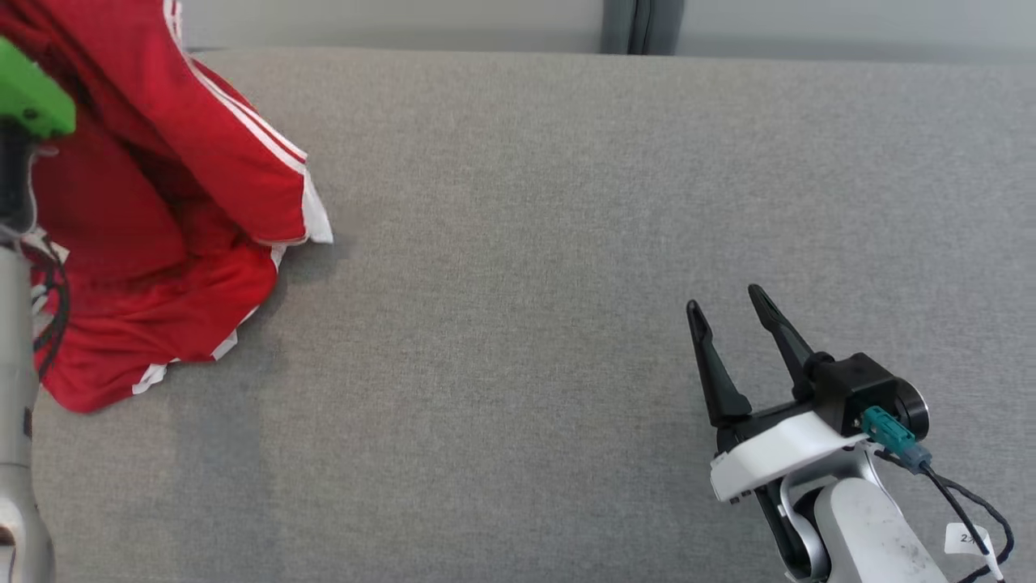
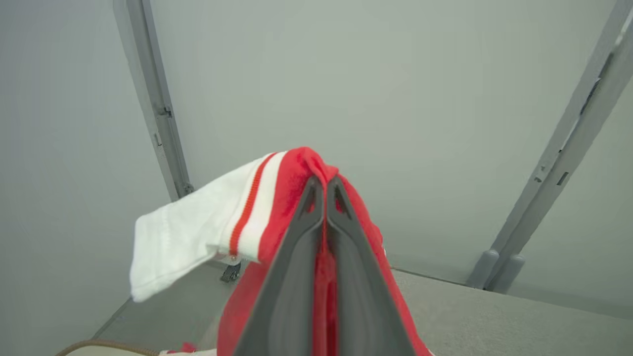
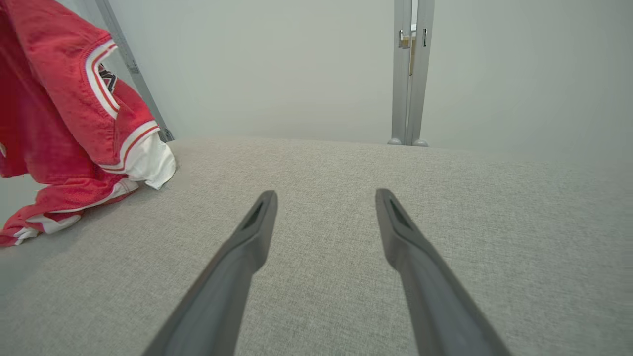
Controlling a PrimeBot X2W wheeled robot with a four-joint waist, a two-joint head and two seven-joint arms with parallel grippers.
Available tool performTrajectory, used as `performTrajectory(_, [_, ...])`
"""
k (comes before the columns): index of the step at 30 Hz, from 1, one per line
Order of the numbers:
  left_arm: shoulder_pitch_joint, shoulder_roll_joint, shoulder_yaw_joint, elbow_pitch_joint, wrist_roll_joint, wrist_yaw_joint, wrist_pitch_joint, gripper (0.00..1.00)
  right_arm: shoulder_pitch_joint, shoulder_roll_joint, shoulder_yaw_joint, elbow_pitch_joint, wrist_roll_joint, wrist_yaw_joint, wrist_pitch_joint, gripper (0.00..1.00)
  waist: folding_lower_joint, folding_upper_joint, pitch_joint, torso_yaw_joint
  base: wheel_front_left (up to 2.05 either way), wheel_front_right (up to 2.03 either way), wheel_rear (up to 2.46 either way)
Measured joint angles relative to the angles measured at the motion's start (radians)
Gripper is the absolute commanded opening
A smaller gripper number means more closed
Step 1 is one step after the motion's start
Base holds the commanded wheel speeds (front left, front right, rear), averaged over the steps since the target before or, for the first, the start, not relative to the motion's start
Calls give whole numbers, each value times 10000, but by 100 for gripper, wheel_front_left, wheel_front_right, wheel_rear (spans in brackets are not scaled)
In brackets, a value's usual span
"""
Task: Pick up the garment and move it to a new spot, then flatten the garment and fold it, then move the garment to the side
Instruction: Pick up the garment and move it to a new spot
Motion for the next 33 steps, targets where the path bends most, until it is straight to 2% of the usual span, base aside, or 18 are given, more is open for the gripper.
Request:
performTrajectory(8, [-930,-1145,-924,-1732,219,-186,245,0,157,2,-81,299,209,0,-105,100,0,0,-1031,-631,0,0,0])
performTrajectory(18, [-1303,-2499,-1753,-2963,196,-171,433,0,233,-6,21,401,397,0,-211,100,0,0,-1348,-2229,0,0,0])
performTrajectory(22, [-1188,-2744,-2040,-2938,205,-86,437,0,181,-6,-23,403,462,2,-263,100,-1,1,-1295,-2798,0,0,0])
performTrajectory(25, [-515,-2984,-2255,-2629,173,94,366,0,114,-8,-77,405,529,0,-311,100,-1,1,-1184,-3166,0,0,0])
performTrajectory(33, [1846,-3333,-3039,-840,-487,98,82,0,-75,-8,-105,491,604,0,-428,100,0,0,-627,-3643,0,0,0])
